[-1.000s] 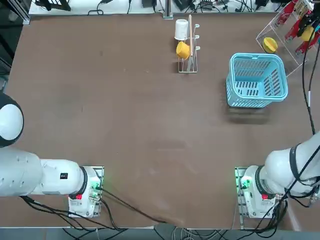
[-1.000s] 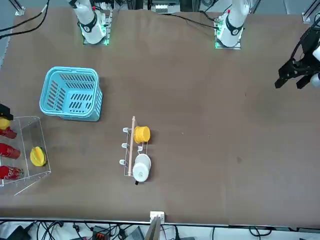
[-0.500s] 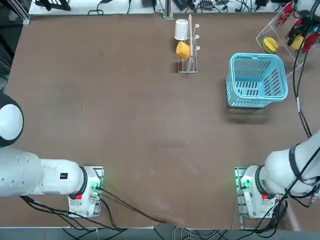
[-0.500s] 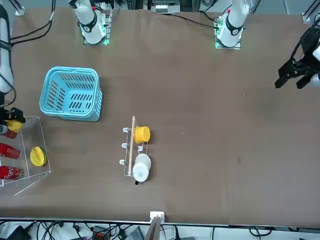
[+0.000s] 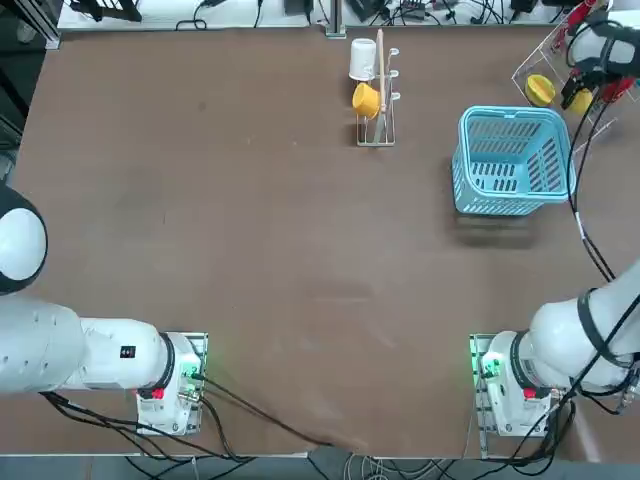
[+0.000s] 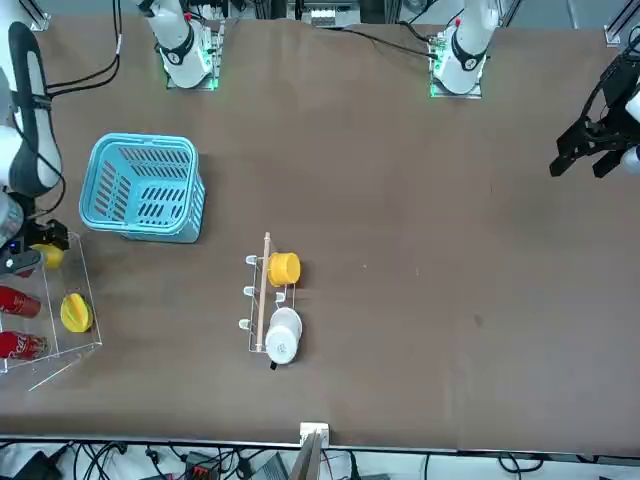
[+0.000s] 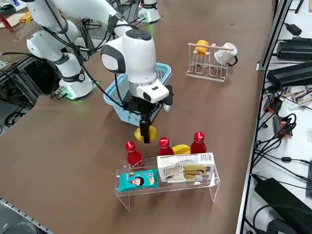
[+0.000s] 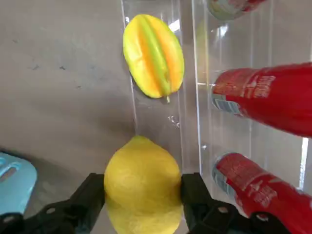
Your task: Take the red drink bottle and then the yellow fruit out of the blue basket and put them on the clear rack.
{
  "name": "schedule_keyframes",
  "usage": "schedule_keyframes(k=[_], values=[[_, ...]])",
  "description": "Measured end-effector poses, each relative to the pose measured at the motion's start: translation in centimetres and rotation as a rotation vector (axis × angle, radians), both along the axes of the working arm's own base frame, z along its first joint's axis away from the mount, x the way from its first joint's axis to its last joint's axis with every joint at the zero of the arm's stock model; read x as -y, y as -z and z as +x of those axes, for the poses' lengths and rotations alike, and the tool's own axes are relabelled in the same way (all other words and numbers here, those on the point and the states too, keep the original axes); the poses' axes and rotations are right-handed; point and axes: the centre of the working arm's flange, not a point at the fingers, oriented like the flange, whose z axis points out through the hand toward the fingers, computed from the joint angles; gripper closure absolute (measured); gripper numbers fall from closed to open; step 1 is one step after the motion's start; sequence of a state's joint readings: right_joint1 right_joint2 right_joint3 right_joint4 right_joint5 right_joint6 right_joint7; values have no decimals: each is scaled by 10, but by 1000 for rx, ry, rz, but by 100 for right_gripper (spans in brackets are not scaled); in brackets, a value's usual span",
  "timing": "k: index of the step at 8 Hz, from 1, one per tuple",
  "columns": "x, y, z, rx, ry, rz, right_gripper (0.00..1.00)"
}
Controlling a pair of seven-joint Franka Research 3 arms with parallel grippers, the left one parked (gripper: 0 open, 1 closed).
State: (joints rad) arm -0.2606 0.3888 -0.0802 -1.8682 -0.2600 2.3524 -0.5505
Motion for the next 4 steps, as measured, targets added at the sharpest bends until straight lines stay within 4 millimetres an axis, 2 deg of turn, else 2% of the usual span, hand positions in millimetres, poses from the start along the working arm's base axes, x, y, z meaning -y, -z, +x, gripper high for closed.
schedule_keyframes(k=[4], values=[[-5, 31, -7, -10, -140, -101, 13]])
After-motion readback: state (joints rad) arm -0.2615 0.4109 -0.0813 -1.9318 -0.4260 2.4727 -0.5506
